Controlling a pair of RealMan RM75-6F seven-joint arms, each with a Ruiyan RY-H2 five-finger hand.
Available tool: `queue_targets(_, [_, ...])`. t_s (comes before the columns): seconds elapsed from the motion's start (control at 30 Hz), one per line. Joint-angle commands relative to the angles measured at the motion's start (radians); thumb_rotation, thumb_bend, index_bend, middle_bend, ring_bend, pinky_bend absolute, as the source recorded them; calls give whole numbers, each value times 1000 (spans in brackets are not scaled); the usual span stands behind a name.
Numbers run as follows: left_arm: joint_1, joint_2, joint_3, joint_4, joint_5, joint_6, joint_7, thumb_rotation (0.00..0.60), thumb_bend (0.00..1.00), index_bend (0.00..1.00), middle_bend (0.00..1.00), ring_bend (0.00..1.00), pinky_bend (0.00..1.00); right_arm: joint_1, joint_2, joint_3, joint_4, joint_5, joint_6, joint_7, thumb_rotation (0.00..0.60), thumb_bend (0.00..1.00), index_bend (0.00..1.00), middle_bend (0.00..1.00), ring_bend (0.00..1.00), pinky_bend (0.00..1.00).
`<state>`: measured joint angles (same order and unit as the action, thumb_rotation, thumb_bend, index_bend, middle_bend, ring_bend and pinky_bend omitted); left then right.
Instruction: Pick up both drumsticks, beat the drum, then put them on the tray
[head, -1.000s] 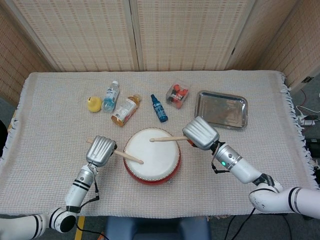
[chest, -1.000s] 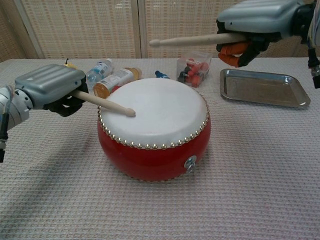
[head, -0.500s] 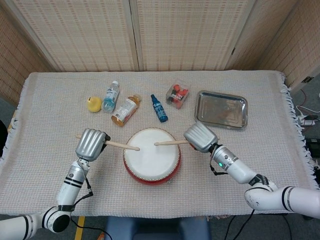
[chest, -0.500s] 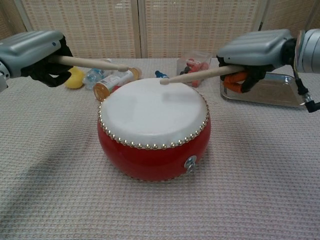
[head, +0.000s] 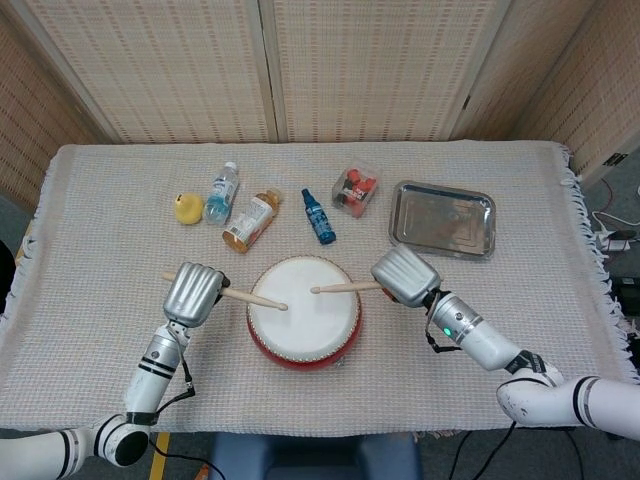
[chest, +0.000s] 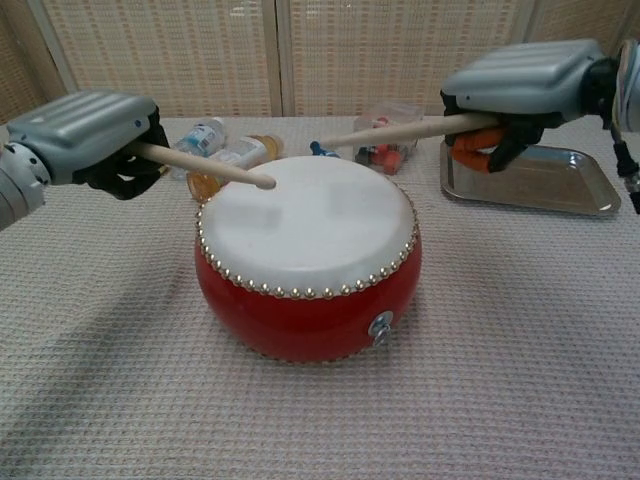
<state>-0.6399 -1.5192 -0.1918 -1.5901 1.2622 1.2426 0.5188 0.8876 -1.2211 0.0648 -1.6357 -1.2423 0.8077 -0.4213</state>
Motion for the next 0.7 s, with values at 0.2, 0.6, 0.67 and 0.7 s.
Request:
queue_targets(0.2, [12, 51, -27, -60, 18, 24, -41, 600, 873, 1000, 1000, 1000, 1000, 5, -38, -8, 23, 35, -2, -40, 600, 772, 1000, 1000, 1000, 1000])
queue_targets(0.6, [-22, -46, 51, 91, -2, -82, 41, 600, 873, 1000, 1000, 1000, 1000, -48, 58, 70, -62, -135, 161, 146, 600, 773, 1000, 1000, 1000, 1000])
queue_targets(0.67, [-13, -15, 36, 61, 18, -53, 15, 600, 872, 1000, 1000, 1000, 1000, -46, 45, 60, -47, -123, 135, 142, 600, 773, 1000, 1000, 1000, 1000])
queue_targets(0.7, [-8, -1, 28, 46, 24, -38, 0, 600, 872, 1000, 1000, 1000, 1000, -43, 37, 53, -37, -116, 118, 138, 600, 773, 1000, 1000, 1000, 1000])
